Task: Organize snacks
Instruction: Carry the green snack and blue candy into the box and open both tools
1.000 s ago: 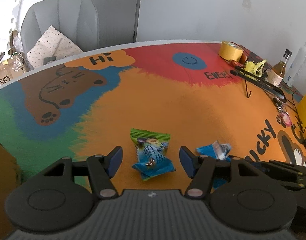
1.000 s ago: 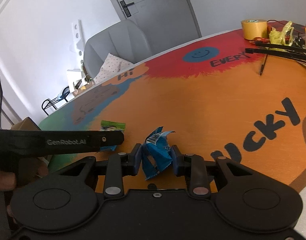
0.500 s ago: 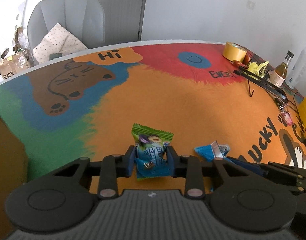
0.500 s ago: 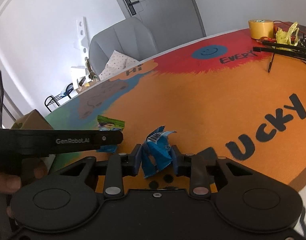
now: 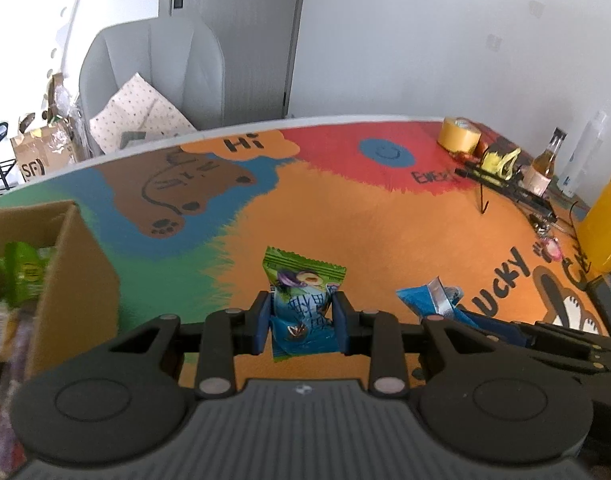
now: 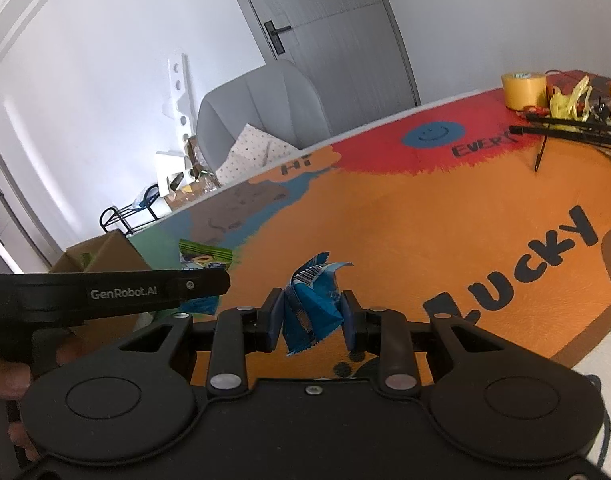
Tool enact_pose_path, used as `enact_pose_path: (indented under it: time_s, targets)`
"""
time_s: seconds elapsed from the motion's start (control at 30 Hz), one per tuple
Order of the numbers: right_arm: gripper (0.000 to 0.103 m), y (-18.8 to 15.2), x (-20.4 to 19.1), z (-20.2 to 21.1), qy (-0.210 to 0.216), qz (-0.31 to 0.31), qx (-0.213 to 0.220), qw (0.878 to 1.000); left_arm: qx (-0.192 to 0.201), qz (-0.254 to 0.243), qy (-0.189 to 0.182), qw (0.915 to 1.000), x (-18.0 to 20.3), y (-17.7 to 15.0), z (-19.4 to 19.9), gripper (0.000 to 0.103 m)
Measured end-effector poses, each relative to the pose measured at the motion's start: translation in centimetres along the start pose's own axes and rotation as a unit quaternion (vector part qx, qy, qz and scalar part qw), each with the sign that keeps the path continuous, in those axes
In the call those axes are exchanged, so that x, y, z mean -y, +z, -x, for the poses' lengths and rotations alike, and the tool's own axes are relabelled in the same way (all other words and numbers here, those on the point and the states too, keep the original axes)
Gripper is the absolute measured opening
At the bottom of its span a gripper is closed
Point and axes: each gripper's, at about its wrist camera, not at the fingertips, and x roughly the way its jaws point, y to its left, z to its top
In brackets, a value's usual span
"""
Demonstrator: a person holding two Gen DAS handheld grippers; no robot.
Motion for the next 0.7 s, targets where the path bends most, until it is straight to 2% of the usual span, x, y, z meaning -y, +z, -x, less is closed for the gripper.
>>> enact_pose_path:
  time_s: [0.27, 0.7]
  targets:
    - [0.028, 0.0, -1.7, 0.9, 0.008, 0.007, 0.012, 1.0, 0.028, -0.004, -0.003, 0.9996, -0.8, -0.3, 3.1, 0.031]
    - [0.028, 1.1, -5.9, 2.6, 0.018, 0.038, 0.037, 0.998, 0.068, 0.024, -0.009, 0.9974, -4.1, -0.1, 7.6, 0.031]
